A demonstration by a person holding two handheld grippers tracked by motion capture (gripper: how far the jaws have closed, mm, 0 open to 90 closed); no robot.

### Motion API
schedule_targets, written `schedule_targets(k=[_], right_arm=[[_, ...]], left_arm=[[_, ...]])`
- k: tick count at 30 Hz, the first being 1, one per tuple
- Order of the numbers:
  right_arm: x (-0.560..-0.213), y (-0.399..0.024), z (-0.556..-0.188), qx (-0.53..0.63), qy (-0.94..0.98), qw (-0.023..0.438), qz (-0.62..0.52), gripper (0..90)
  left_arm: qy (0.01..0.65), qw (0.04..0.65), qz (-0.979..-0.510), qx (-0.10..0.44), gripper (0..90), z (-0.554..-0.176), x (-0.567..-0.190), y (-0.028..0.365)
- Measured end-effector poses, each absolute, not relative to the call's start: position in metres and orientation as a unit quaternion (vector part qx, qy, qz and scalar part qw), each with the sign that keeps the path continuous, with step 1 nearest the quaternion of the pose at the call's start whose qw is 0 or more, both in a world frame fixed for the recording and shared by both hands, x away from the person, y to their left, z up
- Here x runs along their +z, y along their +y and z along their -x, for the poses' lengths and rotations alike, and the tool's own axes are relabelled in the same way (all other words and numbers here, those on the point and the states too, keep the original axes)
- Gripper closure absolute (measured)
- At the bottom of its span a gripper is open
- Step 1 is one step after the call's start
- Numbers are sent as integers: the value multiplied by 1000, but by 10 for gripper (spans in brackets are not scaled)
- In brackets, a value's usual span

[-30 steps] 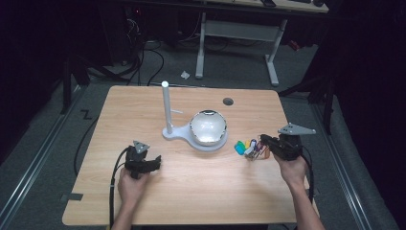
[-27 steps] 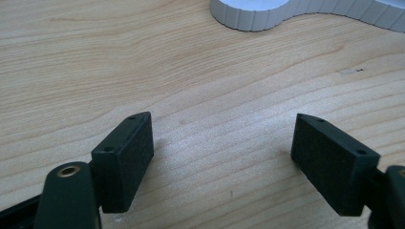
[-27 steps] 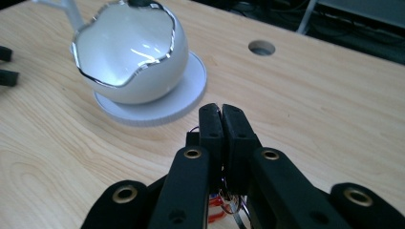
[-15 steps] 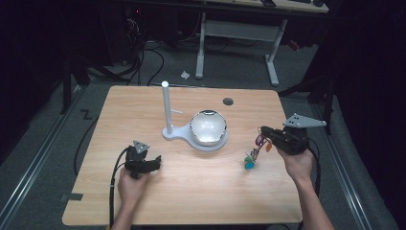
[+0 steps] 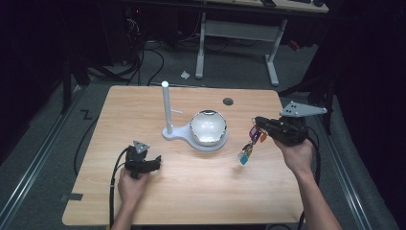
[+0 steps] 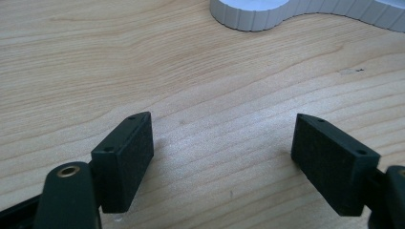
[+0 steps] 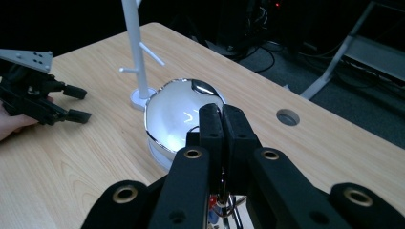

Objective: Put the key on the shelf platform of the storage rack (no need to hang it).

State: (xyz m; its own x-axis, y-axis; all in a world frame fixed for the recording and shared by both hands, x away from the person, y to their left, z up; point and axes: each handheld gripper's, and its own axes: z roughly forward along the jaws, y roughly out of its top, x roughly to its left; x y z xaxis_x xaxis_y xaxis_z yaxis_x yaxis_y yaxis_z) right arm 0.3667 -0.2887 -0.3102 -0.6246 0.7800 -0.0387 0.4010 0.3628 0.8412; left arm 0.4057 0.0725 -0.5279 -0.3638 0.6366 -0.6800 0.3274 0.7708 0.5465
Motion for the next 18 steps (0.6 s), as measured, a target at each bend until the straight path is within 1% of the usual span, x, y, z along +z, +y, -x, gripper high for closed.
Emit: schedule_targets(k=[6, 11, 18], right_arm=[[-297, -277, -374, 423, 805, 217, -356, 884], [-293, -269, -380, 425, 810, 201, -349, 884], [-284, -261, -388, 427, 814, 195, -342, 884]], left_arm=[[808, 480, -301, 163, 227, -406, -528, 73], [810, 479, -297, 162, 226, -406, -528, 72], [810, 479, -298, 162, 227, -406, -528, 73]])
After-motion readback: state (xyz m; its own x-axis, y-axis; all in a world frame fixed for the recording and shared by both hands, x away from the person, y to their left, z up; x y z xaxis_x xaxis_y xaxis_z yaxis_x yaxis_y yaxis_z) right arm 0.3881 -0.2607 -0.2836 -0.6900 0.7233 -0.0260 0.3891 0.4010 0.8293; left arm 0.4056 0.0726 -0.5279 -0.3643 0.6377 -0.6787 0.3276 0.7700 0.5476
